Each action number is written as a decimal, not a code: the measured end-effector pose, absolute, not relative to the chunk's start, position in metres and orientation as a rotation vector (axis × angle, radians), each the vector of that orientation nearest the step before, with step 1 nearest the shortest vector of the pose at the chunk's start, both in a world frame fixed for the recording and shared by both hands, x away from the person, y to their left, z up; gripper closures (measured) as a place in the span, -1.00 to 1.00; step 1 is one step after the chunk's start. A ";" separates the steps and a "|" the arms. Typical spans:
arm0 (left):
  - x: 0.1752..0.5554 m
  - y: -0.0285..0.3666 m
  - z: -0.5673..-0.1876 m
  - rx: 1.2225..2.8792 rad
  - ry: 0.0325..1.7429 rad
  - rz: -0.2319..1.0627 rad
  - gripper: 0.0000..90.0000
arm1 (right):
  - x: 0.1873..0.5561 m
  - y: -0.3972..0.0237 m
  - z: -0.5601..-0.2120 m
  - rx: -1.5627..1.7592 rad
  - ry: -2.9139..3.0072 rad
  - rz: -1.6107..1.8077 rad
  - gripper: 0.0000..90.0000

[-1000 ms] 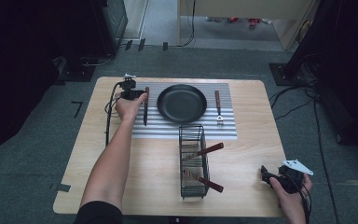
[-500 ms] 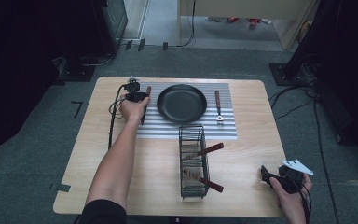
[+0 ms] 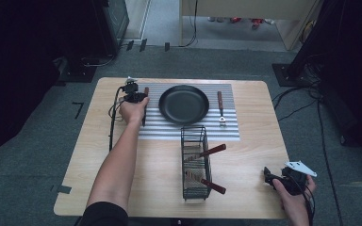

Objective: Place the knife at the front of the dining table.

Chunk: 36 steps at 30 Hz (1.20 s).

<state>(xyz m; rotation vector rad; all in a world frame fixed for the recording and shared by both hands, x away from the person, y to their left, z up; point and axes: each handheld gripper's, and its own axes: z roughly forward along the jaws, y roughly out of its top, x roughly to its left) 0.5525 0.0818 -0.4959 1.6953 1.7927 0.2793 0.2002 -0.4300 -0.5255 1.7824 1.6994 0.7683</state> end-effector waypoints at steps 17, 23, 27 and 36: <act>0.553 0.082 -0.496 1.689 1.788 0.272 0.58 | 0.200 -0.430 -0.526 1.782 1.700 0.768 -0.74; 0.553 0.082 -0.492 1.704 1.761 0.258 0.26 | 0.200 -0.430 -0.526 1.782 1.700 0.768 -0.74; 0.550 0.082 -0.485 1.710 1.742 0.285 -0.02 | 0.200 -0.430 -0.526 1.782 1.700 0.768 -0.74; 0.536 0.095 -0.467 1.736 1.740 0.399 -0.78 | 0.200 -0.430 -0.526 1.782 1.700 0.768 -0.74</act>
